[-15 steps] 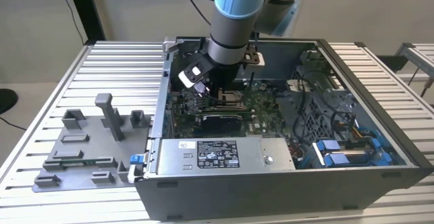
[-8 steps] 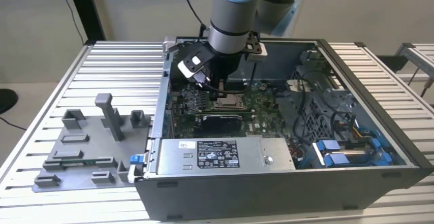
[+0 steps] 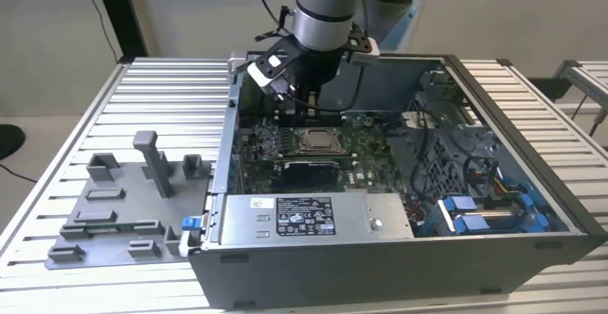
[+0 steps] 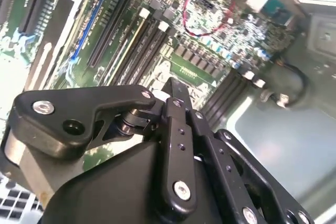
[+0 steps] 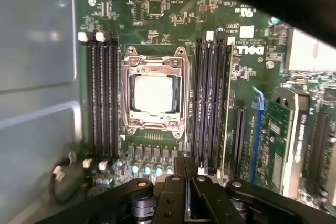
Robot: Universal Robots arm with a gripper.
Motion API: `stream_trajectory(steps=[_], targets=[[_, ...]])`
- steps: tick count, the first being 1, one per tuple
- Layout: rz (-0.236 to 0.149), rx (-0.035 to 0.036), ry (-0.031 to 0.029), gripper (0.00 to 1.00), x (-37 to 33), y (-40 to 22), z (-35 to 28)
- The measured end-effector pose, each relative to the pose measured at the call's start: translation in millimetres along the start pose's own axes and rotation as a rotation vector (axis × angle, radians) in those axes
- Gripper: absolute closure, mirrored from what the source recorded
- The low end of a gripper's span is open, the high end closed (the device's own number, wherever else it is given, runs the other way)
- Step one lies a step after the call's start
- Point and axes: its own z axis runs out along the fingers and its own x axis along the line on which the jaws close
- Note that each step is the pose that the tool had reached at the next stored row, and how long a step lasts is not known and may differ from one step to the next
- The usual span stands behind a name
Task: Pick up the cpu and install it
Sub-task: 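Install the second cpu locking lever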
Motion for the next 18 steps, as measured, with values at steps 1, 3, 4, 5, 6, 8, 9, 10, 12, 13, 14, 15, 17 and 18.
stream_trajectory(steps=[1,3,4,5,6,8,9,10,12,13,14,15,17,18], targets=[[0.0,-0.0001,-0.0001,1.0,0.6,-0.4,-4.3],[0.0,0.0,-0.0002,1.0,1.8,-1.2,-13.3],[0.0,-0.0001,0.0,1.0,2.5,-1.6,-17.7],[0.0,0.0,-0.0002,1.0,3.1,-2.0,-22.3],[0.0,-0.0001,-0.0001,1.0,3.7,-2.4,-26.7],[0.0,0.0,-0.0002,1.0,4.6,-3.0,-33.2],[0.0,-0.0001,-0.0002,1.0,4.8,-3.1,-34.6],[0.0,-0.0001,-0.0001,1.0,4.8,-3.1,-34.8],[0.0,-0.0003,0.0001,1.0,4.9,-3.1,-34.9],[0.0,-0.0001,-0.0001,1.0,4.9,-3.1,-35.1],[0.0,-0.0001,-0.0001,1.0,4.9,-3.2,-35.2],[0.0,-0.0001,-0.0001,1.0,4.9,-3.2,-35.4],[0.0,-0.0001,-0.0001,1.0,5.0,-3.2,-35.8],[0.0,-0.0001,-0.0002,1.0,5.0,-3.2,-35.9]])
